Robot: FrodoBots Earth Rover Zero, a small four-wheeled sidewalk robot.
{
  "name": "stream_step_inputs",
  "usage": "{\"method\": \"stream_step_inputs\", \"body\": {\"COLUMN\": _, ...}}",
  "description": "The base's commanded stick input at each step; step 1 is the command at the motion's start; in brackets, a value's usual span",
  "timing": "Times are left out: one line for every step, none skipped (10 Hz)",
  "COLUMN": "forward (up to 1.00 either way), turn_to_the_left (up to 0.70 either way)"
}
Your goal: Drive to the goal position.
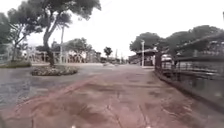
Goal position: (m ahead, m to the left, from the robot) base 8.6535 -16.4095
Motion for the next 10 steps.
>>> {"method": "stream_step_inputs", "body": {"forward": 1.00, "turn_to_the_left": 0.03}}
{"method": "stream_step_inputs", "body": {"forward": 1.00, "turn_to_the_left": 0.03}}
{"method": "stream_step_inputs", "body": {"forward": 1.00, "turn_to_the_left": 0.03}}
{"method": "stream_step_inputs", "body": {"forward": 1.00, "turn_to_the_left": 0.03}}
{"method": "stream_step_inputs", "body": {"forward": 1.00, "turn_to_the_left": 0.03}}
{"method": "stream_step_inputs", "body": {"forward": 1.00, "turn_to_the_left": 0.03}}
{"method": "stream_step_inputs", "body": {"forward": 1.00, "turn_to_the_left": 0.03}}
{"method": "stream_step_inputs", "body": {"forward": 1.00, "turn_to_the_left": 0.03}}
{"method": "stream_step_inputs", "body": {"forward": 1.00, "turn_to_the_left": 0.03}}
{"method": "stream_step_inputs", "body": {"forward": 1.00, "turn_to_the_left": 0.03}}
